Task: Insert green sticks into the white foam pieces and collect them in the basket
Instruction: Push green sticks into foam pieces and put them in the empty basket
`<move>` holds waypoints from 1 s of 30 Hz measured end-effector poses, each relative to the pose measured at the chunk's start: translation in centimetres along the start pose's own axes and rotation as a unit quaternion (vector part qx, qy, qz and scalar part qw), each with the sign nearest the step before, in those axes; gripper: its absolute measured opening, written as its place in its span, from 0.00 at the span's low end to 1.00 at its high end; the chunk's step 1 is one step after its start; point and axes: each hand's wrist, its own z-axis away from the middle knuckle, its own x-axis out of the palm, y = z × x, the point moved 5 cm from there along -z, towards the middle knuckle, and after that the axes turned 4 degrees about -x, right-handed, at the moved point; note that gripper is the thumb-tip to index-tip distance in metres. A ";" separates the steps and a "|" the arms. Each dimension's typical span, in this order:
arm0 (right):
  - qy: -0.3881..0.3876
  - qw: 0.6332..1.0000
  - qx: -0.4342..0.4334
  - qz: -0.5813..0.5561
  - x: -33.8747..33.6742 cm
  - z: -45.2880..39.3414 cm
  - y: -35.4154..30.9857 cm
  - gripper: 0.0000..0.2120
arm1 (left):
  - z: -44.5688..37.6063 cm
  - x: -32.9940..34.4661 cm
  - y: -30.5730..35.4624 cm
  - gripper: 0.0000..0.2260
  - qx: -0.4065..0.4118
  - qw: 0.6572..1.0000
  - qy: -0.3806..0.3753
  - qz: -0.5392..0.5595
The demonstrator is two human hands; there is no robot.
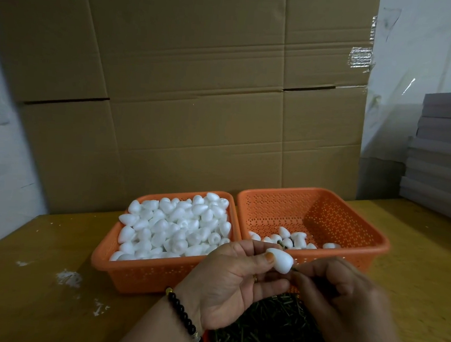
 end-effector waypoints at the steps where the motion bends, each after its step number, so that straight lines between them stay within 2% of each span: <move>1: -0.002 1.000 0.002 -0.002 0.0 0.0 0.0 0.03 | 0.0 0.0 0.0 0.15 -0.001 1.000 0.001 0.000; 9: -0.017 1.000 -0.005 -0.001 0.1 -0.2 -0.3 0.04 | 0.0 0.0 -0.1 0.17 -0.006 1.000 0.003 -0.006; 14: -0.025 1.000 -0.006 0.007 0.0 -0.4 -0.6 0.05 | 0.0 0.1 0.0 0.14 -0.007 1.000 0.000 -0.010; 24: -0.054 0.998 0.030 0.025 0.3 0.0 -0.1 0.14 | -0.2 -0.2 -0.1 0.14 -0.009 1.000 0.011 0.001; 30: -0.053 0.996 0.063 -0.023 0.5 0.1 0.1 0.21 | -0.3 -0.3 -0.1 0.11 -0.017 0.999 0.011 0.030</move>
